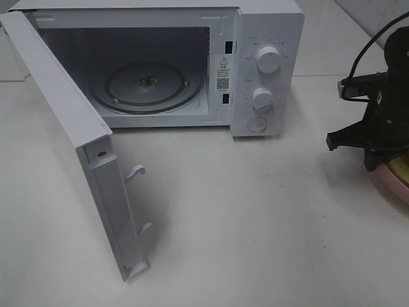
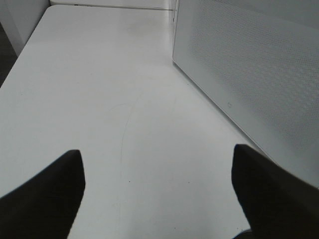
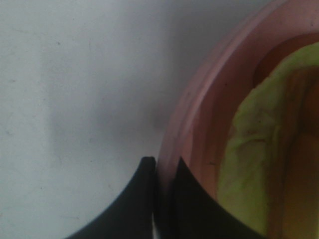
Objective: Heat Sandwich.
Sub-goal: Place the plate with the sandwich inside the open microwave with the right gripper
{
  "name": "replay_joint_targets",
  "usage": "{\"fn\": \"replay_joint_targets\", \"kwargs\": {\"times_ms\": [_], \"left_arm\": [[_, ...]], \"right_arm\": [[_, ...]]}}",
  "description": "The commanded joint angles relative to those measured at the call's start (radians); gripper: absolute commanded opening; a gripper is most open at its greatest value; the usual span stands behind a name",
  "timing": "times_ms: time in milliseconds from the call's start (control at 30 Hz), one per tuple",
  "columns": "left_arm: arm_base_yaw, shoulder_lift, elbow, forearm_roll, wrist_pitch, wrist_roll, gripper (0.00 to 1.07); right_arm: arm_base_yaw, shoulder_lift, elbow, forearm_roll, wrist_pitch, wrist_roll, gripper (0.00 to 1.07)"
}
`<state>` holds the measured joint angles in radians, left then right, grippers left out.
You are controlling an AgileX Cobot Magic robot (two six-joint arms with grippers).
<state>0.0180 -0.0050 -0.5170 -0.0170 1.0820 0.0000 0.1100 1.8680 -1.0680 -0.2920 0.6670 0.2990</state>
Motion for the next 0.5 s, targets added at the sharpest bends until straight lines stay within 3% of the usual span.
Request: {"fn": "replay_joint_targets", "kwargs": {"times_ms": [33,500], "left_arm": [[-0.005,-0.017,0.002,-0.002,-0.013,0.000,0.76],[-0.005,-0.017,0.002,-0.002,-0.013,0.000,0.76]], "right_arm": [[-0.003,-0.026,0.006,0.013,0.044,-0.028,0.00],[-0.001,-0.161,0.006,0.012,0.161,-0.094,0.00]]}}
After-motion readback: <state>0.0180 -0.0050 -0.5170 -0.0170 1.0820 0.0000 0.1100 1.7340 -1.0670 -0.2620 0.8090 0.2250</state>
